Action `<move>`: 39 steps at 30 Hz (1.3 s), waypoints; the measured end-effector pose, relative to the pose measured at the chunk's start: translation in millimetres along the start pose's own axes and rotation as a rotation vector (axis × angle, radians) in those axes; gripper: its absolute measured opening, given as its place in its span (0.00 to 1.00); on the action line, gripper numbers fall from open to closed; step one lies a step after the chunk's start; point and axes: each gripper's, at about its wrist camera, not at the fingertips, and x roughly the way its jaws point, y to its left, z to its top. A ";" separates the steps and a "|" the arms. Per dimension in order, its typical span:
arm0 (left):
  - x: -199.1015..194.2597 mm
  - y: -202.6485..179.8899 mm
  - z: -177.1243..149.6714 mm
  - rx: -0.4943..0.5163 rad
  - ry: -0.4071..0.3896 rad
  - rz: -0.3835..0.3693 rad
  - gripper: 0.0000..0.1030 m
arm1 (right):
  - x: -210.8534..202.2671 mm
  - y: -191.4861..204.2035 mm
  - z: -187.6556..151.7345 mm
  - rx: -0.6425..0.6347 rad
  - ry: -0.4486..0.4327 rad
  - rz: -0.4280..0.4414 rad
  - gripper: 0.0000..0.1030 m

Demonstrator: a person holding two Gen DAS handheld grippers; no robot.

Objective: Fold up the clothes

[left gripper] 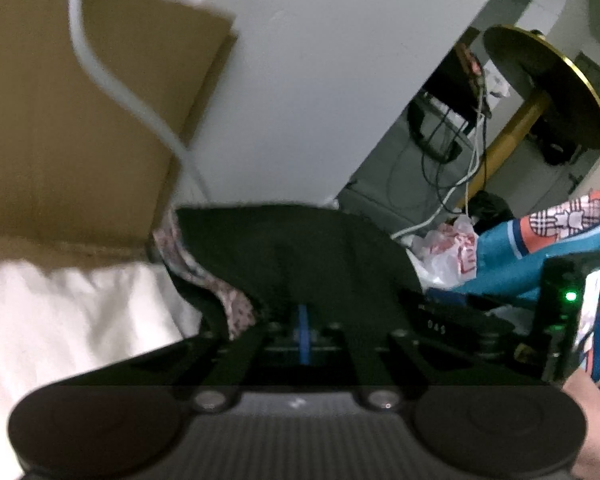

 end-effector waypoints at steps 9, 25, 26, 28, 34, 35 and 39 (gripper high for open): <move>-36.7 -18.4 3.2 0.055 -0.040 -0.034 0.18 | -60.3 -17.4 -4.5 0.056 -0.148 0.204 0.35; -29.4 -32.1 -30.1 0.165 0.075 0.010 0.53 | -114.0 7.7 -81.3 -0.053 -0.123 0.377 0.70; -30.4 -33.3 -31.3 0.177 0.082 0.015 0.53 | -114.3 6.1 -85.1 -0.047 -0.115 0.374 0.74; -32.3 -35.6 -33.7 0.201 0.094 0.026 0.53 | -116.1 1.0 -92.5 -0.036 -0.102 0.364 0.78; -38.0 -42.5 -40.8 0.272 0.133 0.060 0.60 | -116.7 -24.1 -113.4 -0.015 -0.041 0.309 0.81; -38.9 -43.7 -42.0 0.284 0.139 0.065 0.61 | -117.8 -28.1 -116.6 -0.009 -0.032 0.309 0.81; -49.6 -39.1 -51.7 0.304 0.180 0.087 0.61 | -124.5 -41.1 -129.4 0.005 -0.006 0.309 0.81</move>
